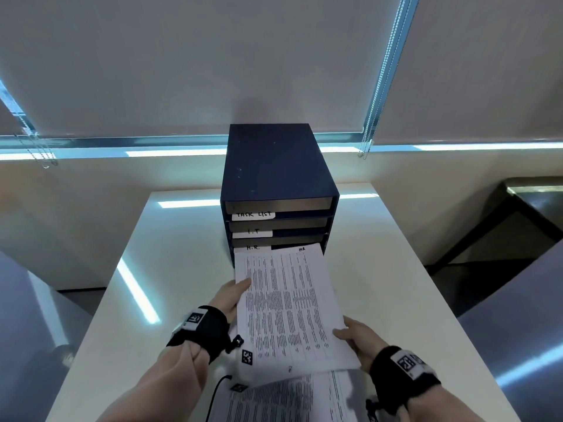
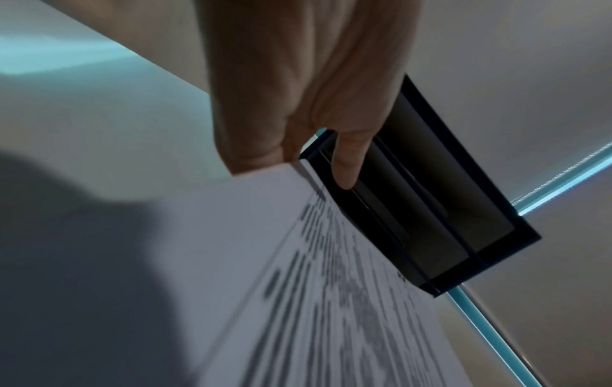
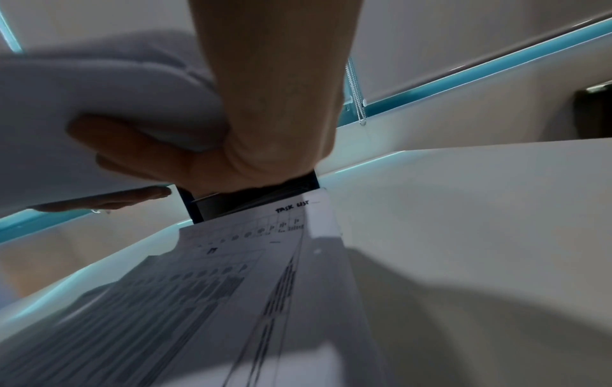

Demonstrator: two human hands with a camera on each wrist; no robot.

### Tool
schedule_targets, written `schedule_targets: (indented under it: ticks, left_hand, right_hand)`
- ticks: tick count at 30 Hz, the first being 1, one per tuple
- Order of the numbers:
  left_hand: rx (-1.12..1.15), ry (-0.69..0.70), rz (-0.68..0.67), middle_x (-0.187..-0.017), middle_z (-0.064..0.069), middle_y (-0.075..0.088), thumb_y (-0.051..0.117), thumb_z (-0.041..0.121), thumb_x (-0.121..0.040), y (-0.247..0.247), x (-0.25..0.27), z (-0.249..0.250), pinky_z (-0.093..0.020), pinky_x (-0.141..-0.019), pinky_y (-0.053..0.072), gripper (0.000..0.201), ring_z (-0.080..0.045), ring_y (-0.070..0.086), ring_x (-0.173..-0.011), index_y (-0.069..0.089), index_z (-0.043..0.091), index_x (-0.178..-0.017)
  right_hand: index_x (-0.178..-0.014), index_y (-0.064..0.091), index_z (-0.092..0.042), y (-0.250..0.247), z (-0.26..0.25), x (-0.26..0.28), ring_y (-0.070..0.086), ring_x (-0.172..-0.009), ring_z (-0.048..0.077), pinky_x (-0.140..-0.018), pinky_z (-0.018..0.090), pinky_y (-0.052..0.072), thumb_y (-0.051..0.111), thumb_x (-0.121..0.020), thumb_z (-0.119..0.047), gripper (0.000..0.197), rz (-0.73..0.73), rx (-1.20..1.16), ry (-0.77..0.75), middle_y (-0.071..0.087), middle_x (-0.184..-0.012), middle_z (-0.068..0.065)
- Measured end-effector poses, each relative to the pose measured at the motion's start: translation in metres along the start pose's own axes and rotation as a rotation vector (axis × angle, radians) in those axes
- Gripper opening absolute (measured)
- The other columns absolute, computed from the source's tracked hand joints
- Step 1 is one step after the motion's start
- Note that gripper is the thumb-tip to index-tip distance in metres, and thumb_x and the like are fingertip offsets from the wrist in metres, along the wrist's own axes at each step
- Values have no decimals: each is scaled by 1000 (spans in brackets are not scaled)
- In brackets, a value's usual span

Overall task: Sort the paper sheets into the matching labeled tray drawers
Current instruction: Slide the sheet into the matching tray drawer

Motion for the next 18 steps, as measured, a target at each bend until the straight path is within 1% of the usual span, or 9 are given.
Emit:
schedule_targets:
  ticks: [3, 6, 8, 10, 12, 14, 15, 16, 18]
  left_hand:
    - [-48, -45, -10, -125, -27, 55, 44, 5, -98, -8, -6, -10, -45, -97, 44, 50, -34, 59, -107, 25, -10, -141]
    - [-67, -99, -67, -127, -21, 57, 52, 12, -96, -18, -8, -23, -48, -90, 50, 41, -37, 64, -103, 41, -2, -134]
    - [-98, -113, -89, -125, -17, 57, 54, 19, -96, -22, -12, -32, -55, -90, 51, 27, -43, 65, -98, 46, 11, -121]
    - [-147, -88, -94, -110, -24, 66, 47, 25, -99, -22, -20, -36, -55, -85, 53, 28, -41, 68, -87, 49, 4, -118]
    - [-146, -28, -79, -101, -27, 69, 40, 26, -102, -20, -35, -38, -45, -71, 59, 38, -33, 69, -74, 46, -1, -127]
    - [-61, 22, -19, -103, -27, 68, 37, 24, -102, -20, -53, -41, -37, -63, 59, 37, -30, 70, -74, 44, 1, -132]
    - [-8, 40, 5, -105, -27, 67, 37, 22, -102, -19, -61, -42, -35, -63, 59, 36, -30, 70, -77, 43, 3, -132]
    - [36, 47, 27, -108, -26, 66, 38, 21, -102, -17, -68, -42, -33, -64, 59, 35, -31, 70, -81, 43, 4, -132]
    - [111, 48, 38, -111, -28, 64, 42, 18, -101, -11, -80, -37, -32, -67, 60, 35, -35, 68, -90, 43, 1, -131]
  right_hand:
    - [-125, 51, -2, 5, -26, -24, 61, -107, 41, -95, 54, 48, 41, -93, 10, 35, 44, 72, 0, 61, -123, 25]
    - [-129, 49, -3, 15, -60, -46, 61, -104, 37, -88, 46, 51, 38, -93, 9, 39, 103, 141, -34, 61, -121, 23]
    - [-128, 49, -10, 22, -80, -62, 58, -112, 45, -95, 54, 47, 41, -93, 6, 39, 131, 195, -75, 58, -125, 27]
    - [-129, 50, -18, 18, -88, -93, 51, -108, 59, -96, 64, 42, 50, -89, -2, 43, 141, 213, -96, 51, -127, 38]
    - [-135, 46, -22, 17, -91, -106, 59, -84, 49, -77, 49, 51, 56, -86, -9, 52, 120, 193, -81, 51, -125, 38]
    - [-138, 38, -27, 26, -99, -91, 63, -94, 42, -81, 44, 53, 59, -90, -14, 54, 124, 171, -70, 51, -135, 27]
    - [-135, 37, -27, 30, -101, -85, 66, -94, 38, -80, 42, 56, 62, -90, -18, 52, 113, 159, -45, 57, -131, 21]
    - [-131, 40, -21, 29, -100, -84, 69, -78, 32, -67, 35, 59, 65, -89, -18, 49, 90, 152, -24, 67, -115, 18]
    - [-105, 49, -9, 28, -100, -91, 55, -44, 18, -40, 20, 47, 64, -88, -7, 23, 98, 60, -21, 69, -66, 10]
Point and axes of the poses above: each hand's wrist, its own x-axis away from the middle knuckle, its own y-axis out of the palm, z = x × y, the point moved 1 cm from there along -x, towards the middle knuckle
